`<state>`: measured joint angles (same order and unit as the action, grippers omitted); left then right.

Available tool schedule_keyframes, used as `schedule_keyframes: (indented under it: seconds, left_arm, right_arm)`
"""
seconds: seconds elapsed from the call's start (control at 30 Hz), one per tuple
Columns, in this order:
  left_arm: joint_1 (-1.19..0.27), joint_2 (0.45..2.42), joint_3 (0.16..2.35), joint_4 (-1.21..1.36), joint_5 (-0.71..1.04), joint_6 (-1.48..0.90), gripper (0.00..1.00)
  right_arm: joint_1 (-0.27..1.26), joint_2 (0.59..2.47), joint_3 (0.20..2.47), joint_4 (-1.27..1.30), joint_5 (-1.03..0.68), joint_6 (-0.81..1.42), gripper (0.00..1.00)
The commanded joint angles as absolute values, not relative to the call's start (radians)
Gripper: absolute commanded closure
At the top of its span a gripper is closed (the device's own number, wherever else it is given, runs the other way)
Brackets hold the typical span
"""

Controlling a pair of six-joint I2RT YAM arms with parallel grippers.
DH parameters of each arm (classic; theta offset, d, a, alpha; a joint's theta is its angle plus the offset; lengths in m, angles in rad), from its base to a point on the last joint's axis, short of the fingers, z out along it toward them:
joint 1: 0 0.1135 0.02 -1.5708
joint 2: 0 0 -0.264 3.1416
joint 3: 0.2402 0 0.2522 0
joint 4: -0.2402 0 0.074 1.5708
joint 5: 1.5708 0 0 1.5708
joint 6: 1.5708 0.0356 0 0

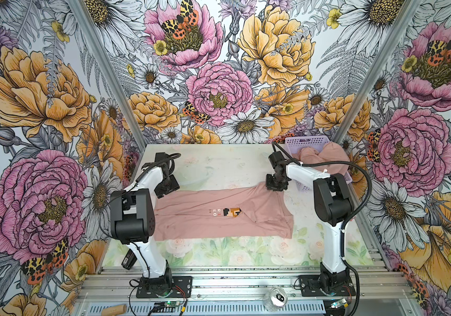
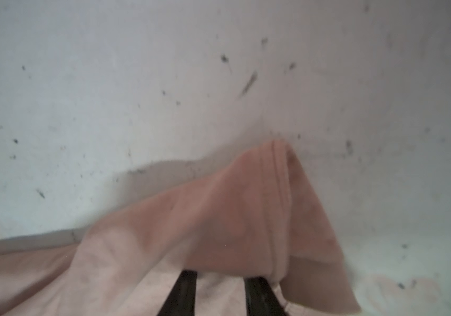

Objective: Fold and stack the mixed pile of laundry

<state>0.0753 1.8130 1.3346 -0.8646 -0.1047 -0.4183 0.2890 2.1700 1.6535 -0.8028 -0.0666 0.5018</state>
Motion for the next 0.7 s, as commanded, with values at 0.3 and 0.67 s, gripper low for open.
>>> schedule_keyframes:
  seconds: [0.3, 0.67]
  left_arm:
    - [0.009, 1.949, 1.444, -0.864, -0.001, -0.370, 0.34]
    - [-0.020, 2.015, 1.397, -0.866, 0.023, -0.335, 0.34]
  right_arm:
    - [0.250, 2.678, 2.508, -0.957, -0.083, 0.419, 0.63]
    - [0.251, 2.558, 2.532, -0.973, -0.122, 0.419, 0.50]
